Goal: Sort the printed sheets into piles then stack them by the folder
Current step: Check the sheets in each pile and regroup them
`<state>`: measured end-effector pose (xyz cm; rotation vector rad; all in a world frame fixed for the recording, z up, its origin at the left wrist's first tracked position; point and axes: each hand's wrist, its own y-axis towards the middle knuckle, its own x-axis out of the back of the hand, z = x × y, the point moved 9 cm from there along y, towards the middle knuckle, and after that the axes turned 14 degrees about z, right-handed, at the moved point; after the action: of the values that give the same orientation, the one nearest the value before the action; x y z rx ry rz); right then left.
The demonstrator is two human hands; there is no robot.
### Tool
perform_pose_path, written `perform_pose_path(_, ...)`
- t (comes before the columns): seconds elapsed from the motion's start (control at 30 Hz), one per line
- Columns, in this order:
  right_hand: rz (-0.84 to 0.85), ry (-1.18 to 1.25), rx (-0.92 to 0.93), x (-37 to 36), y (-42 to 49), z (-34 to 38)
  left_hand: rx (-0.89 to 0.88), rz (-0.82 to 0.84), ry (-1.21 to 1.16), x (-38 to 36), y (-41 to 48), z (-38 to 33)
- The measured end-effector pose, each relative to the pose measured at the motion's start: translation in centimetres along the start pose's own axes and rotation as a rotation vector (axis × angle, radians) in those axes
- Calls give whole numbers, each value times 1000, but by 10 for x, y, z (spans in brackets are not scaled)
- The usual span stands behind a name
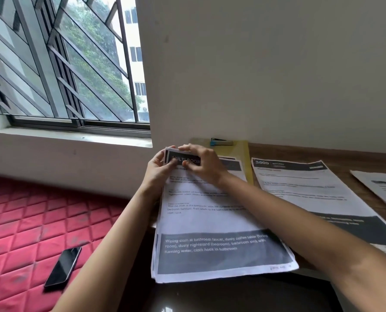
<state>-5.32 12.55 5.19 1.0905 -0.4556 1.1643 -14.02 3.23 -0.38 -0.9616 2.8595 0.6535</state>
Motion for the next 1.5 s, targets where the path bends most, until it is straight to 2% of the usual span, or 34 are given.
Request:
perform_pose_path(0.23, -59, 47, 70, -11, 0, -14, 10, 17, -60, -3, 1, 1)
perform_pose_path(0.53, -71, 76, 88, -14, 1, -23, 81, -26, 2, -7, -2, -3)
perform_pose_path(0.97, -118, 106, 131, -9, -4, -17, 85, 56, -59, -19, -6, -7)
perform_pose_path(1.33, -209, 244, 85, 3, -10, -23, 97, 71, -75, -22, -8, -9)
perform_pose_path(1.5, -259, 420, 34, 7, -12, -32, 110, 73, -82, -22, -8, -8)
